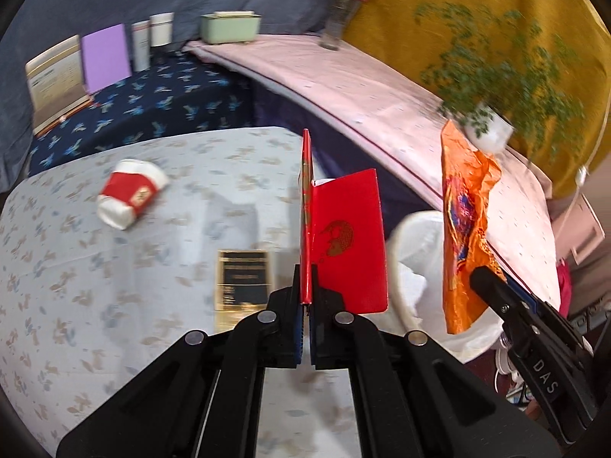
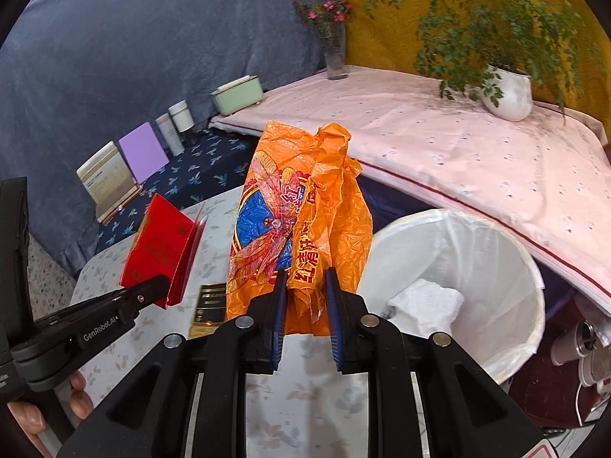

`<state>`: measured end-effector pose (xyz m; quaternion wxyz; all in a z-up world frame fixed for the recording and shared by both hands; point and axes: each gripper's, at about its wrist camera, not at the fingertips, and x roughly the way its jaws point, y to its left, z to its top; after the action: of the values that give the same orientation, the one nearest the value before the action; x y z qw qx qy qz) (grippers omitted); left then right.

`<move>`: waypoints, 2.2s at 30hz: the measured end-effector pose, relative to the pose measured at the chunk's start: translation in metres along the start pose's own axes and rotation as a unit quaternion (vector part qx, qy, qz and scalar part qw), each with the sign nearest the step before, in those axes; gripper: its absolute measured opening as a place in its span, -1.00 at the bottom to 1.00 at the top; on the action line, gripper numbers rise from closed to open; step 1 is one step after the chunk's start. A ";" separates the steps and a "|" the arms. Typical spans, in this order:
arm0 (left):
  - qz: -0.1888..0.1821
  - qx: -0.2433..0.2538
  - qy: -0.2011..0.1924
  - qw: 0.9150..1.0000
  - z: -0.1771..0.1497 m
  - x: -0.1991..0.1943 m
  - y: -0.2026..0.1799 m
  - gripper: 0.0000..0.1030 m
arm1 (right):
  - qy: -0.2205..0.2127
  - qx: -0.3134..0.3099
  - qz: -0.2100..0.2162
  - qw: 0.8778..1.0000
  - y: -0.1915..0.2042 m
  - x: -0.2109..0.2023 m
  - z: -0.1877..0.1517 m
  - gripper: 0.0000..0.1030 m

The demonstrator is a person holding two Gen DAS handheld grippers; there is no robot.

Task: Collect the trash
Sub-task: 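Carry the orange bag and red envelope over the wastebasket, then open both grippers to drop the orange bag and red envelope in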

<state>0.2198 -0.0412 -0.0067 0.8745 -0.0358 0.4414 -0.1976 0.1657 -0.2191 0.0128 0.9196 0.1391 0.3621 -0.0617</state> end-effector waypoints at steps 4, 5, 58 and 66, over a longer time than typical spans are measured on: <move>-0.014 0.018 0.008 1.000 -0.004 0.008 -0.030 -0.97 | -0.004 0.015 -0.016 1.000 -0.028 -0.008 -0.002 -0.64; -0.017 0.024 0.011 1.000 -0.005 0.010 -0.038 -0.97 | -0.005 0.018 -0.019 1.000 -0.033 -0.009 -0.002 -0.64; -0.031 0.060 0.035 0.997 -0.016 0.060 -0.110 0.02 | -0.001 0.085 -0.078 0.993 -0.128 -0.006 -0.020 -0.08; -0.016 0.043 0.024 0.999 -0.014 0.048 -0.085 0.02 | -0.005 0.064 -0.069 0.996 -0.102 -0.007 -0.017 0.02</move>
<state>0.2080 -0.1355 -0.0313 0.8613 -0.0009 0.4526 -0.2310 0.1276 -0.3107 -0.0153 0.9042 0.1720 0.3614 -0.1492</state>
